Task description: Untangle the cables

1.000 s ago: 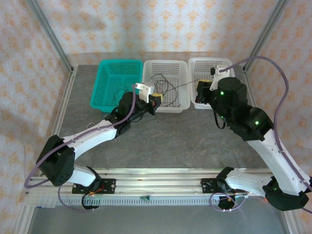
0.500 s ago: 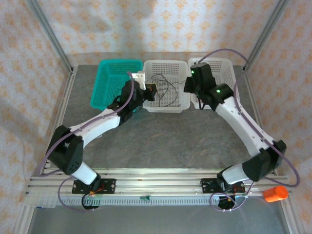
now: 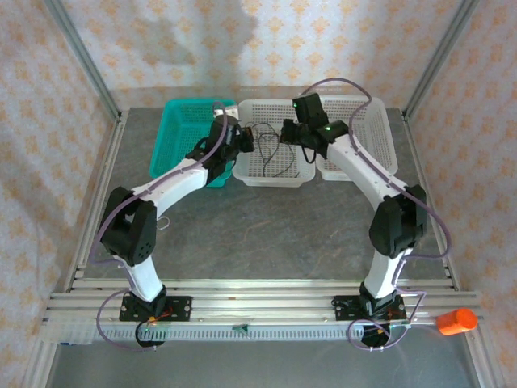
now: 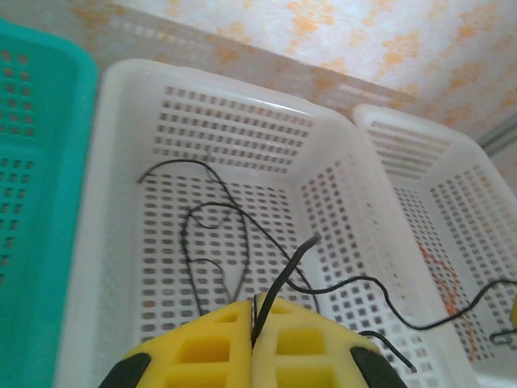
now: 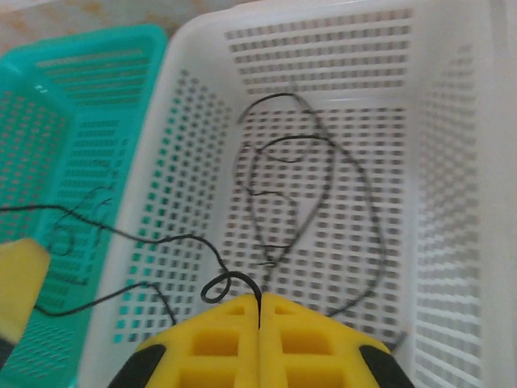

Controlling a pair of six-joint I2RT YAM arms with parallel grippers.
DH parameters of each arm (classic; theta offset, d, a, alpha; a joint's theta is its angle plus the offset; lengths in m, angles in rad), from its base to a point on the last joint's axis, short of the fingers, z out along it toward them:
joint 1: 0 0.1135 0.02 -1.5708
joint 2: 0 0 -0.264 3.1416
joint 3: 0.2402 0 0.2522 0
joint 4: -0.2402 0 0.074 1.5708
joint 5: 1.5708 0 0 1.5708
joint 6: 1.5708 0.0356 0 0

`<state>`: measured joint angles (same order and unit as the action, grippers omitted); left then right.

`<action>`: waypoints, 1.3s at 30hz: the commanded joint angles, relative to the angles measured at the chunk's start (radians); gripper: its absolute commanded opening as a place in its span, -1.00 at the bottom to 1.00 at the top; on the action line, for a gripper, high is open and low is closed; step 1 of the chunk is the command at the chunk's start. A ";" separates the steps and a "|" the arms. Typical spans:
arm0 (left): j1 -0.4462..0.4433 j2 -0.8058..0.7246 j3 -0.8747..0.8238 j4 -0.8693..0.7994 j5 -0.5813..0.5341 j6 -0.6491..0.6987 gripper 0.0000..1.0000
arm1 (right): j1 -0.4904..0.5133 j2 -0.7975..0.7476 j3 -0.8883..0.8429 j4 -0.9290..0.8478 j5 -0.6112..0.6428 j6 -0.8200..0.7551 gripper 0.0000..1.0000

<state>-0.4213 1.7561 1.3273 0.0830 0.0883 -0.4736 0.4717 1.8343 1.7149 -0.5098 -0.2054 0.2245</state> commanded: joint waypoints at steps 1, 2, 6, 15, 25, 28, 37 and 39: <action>0.063 -0.075 -0.039 -0.028 -0.029 -0.028 -1.00 | 0.055 0.088 0.106 0.048 -0.117 -0.005 -1.00; 0.082 -0.089 -0.054 -0.031 -0.030 -0.029 -1.00 | 0.069 0.119 0.140 0.044 -0.126 -0.003 -1.00; 0.155 -0.147 -0.119 -0.045 -0.041 -0.031 -1.00 | 0.125 0.264 0.309 0.028 -0.159 0.021 -1.00; 0.329 -0.203 -0.235 -0.074 -0.031 -0.069 -1.00 | 0.176 0.545 0.612 0.097 -0.259 0.141 -1.00; 0.391 -0.141 -0.236 -0.094 0.030 -0.066 -0.29 | 0.179 0.684 0.781 0.077 -0.275 0.167 -0.60; 0.391 -0.152 -0.237 -0.089 0.034 -0.062 0.13 | 0.178 0.669 0.786 0.079 -0.267 0.158 -0.35; 0.379 -0.281 -0.258 -0.096 0.047 -0.003 0.88 | 0.173 0.561 0.791 0.010 -0.215 0.085 0.17; 0.365 -0.337 -0.284 -0.083 0.062 0.027 0.98 | 0.173 0.501 0.757 -0.002 -0.183 0.055 0.46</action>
<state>-0.0376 1.5192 1.0664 -0.0120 0.1280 -0.4992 0.6506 2.4973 2.4714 -0.4873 -0.4473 0.3290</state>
